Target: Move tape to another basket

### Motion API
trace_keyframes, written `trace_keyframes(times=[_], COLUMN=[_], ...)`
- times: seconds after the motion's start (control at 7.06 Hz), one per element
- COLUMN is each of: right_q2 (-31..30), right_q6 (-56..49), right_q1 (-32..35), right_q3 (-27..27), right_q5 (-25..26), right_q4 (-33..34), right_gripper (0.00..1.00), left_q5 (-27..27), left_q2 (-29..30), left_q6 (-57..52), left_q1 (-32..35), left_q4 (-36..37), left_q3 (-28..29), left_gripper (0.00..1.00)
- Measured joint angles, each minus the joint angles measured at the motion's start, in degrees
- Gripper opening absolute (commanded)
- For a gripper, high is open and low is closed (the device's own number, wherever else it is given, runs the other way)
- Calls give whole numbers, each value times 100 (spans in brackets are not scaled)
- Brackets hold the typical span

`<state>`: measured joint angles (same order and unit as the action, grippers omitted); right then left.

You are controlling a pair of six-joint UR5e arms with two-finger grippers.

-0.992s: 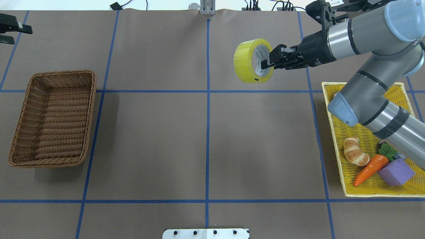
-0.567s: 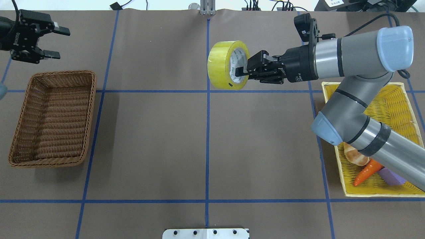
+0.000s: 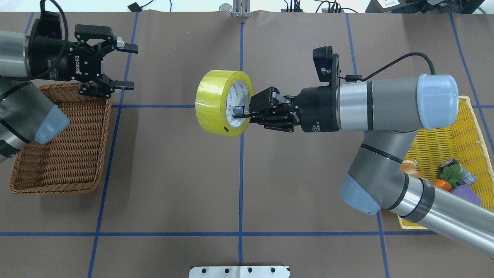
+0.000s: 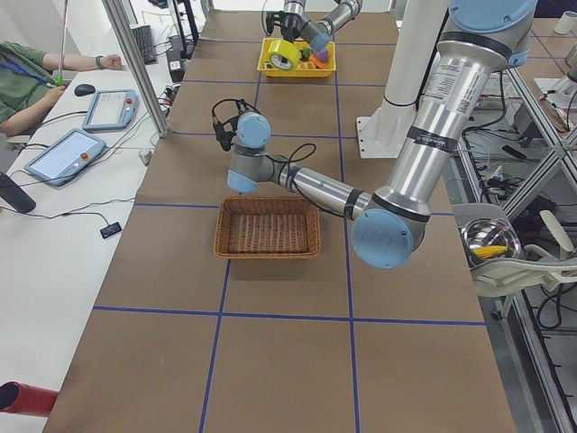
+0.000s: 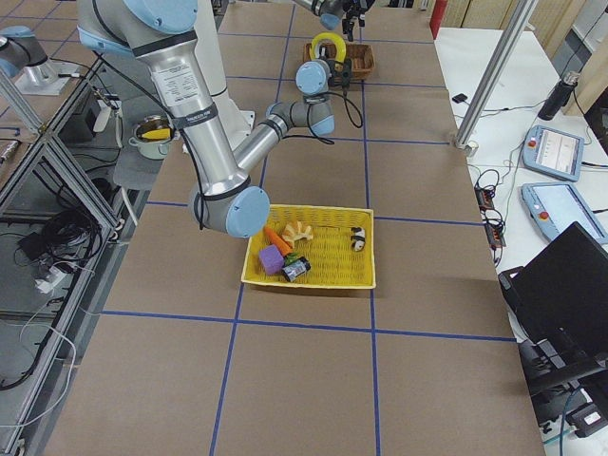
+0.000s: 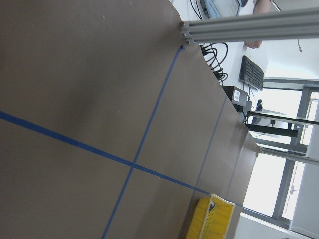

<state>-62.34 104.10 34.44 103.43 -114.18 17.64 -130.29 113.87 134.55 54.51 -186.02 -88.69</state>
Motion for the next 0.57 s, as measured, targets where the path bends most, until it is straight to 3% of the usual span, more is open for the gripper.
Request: trace_keyframes(times=[0.57], right_q2=[105], right_q6=[3], right_q1=[-543], right_q3=[48], right_q5=[167], right_q4=[-118], right_gripper=[0], left_q5=[139], left_q2=[308], left_q6=[1029], left_q1=[-307], left_q4=[-213], left_q3=[-483], left_gripper=[99])
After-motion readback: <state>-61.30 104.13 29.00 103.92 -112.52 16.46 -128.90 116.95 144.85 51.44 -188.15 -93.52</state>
